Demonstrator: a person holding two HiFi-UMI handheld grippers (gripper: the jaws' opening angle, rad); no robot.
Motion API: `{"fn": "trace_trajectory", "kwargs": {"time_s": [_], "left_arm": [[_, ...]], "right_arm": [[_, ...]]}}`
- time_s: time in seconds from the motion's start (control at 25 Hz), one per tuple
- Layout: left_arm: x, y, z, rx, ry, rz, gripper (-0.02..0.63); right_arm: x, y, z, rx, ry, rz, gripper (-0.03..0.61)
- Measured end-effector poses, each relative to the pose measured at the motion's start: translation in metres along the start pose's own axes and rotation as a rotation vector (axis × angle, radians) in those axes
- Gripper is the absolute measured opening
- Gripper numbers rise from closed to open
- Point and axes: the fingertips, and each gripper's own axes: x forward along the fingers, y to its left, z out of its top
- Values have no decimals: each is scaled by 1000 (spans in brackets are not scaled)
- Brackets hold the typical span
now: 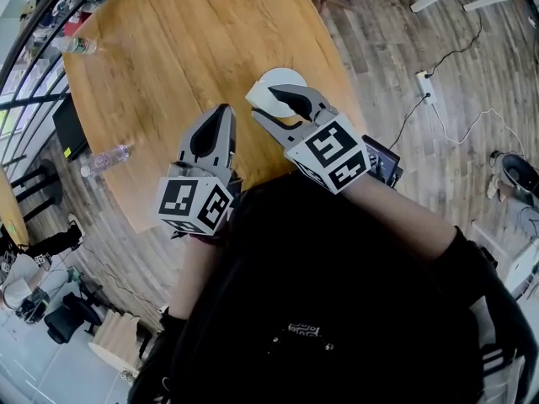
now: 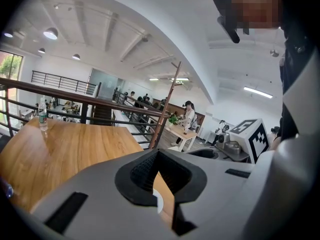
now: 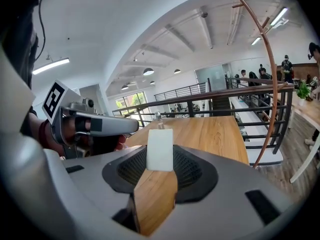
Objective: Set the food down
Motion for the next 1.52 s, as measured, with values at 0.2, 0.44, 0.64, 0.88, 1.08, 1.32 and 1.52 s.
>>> {"fn": "trace_trajectory", "kwargs": {"time_s": [0.2, 0.44, 0.64, 0.88, 1.08, 1.32, 1.52], "left_arm": [[-4, 1, -5, -2, 9, 11, 3], [-5, 11, -8, -18, 22, 26, 3], [-5, 13, -10, -18, 33, 27, 3], [-3, 12, -12, -15, 46, 22, 3], [-4, 17, -16, -17, 59, 27, 3], [-8, 28, -20, -22, 77, 47, 3], [-14, 36, -24, -33, 79, 66, 3]], "right_arm": [[6, -16, -13, 33, 15, -28, 172], [18, -22, -29, 63, 62, -35, 172], [23, -21, -40, 50, 92, -47, 172], [29, -30, -48, 59, 113, -71, 172], [38, -35, -60, 62, 144, -88, 172], [54, -46, -80, 92, 201, -112, 172], [67, -49, -98, 97, 263, -122, 172]]}}
